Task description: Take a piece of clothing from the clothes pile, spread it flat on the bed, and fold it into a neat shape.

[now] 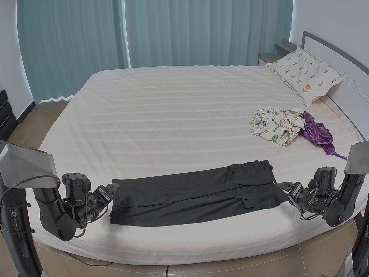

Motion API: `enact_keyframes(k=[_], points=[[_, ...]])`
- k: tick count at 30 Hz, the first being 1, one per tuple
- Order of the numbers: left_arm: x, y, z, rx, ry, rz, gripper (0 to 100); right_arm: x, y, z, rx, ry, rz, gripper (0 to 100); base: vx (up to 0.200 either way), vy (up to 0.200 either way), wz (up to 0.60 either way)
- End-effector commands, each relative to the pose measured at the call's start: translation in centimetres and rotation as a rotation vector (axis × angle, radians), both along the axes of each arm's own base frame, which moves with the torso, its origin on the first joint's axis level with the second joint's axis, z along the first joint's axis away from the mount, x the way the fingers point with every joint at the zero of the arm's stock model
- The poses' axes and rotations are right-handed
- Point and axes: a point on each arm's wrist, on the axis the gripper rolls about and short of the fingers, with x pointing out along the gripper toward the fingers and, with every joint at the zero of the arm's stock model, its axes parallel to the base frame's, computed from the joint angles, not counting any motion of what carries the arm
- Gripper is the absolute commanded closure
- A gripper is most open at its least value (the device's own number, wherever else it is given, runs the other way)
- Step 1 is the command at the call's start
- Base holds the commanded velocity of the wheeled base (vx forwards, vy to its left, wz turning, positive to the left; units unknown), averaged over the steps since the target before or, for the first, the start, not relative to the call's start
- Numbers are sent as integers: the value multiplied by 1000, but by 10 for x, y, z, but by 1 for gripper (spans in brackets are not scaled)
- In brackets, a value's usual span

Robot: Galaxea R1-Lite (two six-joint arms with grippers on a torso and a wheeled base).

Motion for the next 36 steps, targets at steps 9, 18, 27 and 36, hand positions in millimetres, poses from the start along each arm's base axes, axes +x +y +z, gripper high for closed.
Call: enact_keyframes(k=[9, 18, 27, 36], points=[[-45, -33, -19, -79, 173, -52, 0, -5, 10, -13, 4, 44, 30, 0, 0, 0, 0], [-37, -48, -40, 29, 176, -50, 0, -5, 10, -21, 0, 20, 26, 0, 0, 0, 0], [-15, -55, -49, 60, 120, -3, 0, -3, 10, -21, 0, 16, 26, 0, 0, 0, 0], [-10, -56, -60, 162, 116, 0, 100, -4, 10, -23, -7, 25, 27, 0, 0, 0, 0]])
